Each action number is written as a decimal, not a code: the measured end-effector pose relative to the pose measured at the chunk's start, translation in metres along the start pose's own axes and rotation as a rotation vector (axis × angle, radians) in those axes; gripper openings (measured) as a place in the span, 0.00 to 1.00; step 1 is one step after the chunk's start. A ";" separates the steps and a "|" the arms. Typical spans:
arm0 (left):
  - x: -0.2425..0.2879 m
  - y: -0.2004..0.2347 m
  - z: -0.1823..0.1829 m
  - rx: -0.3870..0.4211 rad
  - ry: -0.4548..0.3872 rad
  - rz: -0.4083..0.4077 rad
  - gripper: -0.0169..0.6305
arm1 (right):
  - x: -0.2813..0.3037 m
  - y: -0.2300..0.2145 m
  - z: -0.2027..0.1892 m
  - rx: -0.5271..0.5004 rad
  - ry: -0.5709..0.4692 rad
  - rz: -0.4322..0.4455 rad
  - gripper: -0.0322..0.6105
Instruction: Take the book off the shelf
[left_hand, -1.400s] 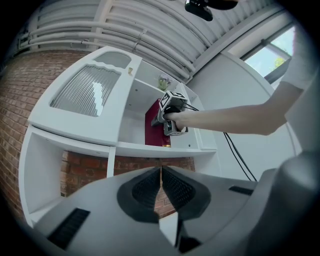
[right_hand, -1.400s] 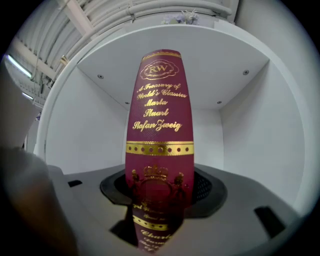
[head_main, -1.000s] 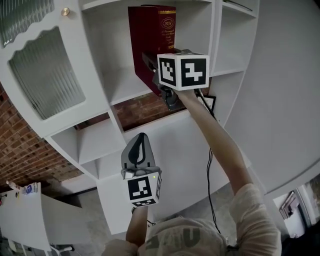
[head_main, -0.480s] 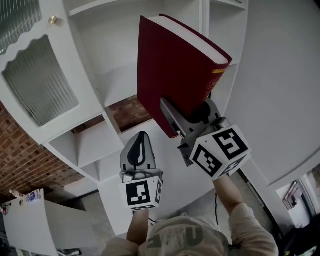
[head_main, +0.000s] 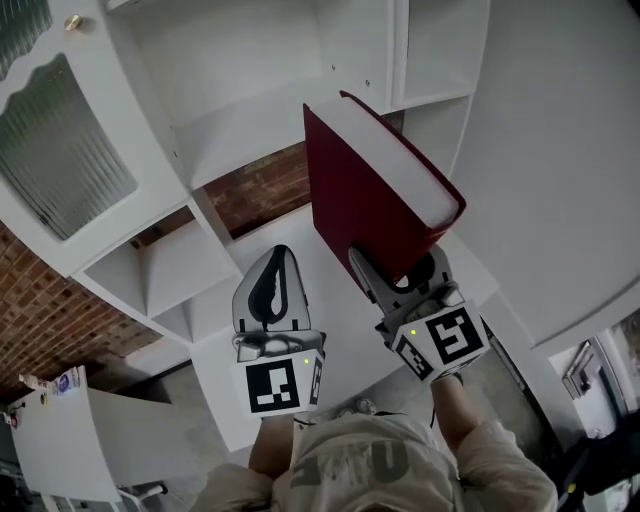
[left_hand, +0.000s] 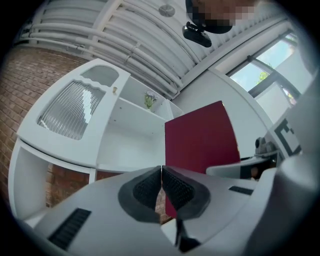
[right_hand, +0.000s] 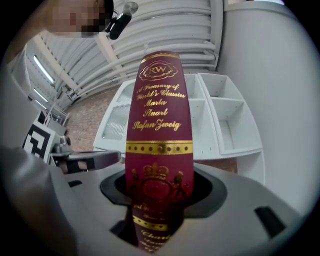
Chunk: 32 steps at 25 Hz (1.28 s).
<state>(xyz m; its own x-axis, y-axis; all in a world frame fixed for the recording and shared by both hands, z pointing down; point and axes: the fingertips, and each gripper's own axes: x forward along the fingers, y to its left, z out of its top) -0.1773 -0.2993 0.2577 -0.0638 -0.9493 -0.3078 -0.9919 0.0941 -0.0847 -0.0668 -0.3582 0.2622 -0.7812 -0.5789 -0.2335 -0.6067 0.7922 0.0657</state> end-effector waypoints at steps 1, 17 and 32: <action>-0.001 0.000 -0.002 -0.008 0.006 0.000 0.05 | -0.002 -0.001 -0.008 0.002 0.016 -0.011 0.44; -0.004 -0.007 -0.014 -0.009 0.037 0.007 0.05 | -0.005 -0.008 -0.034 0.085 0.084 -0.030 0.44; 0.003 -0.007 -0.028 -0.007 0.072 0.001 0.05 | 0.000 -0.010 -0.046 0.124 0.117 -0.015 0.44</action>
<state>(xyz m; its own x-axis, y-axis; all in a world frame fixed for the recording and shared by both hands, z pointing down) -0.1733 -0.3114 0.2838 -0.0718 -0.9683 -0.2391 -0.9926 0.0929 -0.0782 -0.0678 -0.3752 0.3059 -0.7885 -0.6036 -0.1181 -0.6012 0.7969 -0.0586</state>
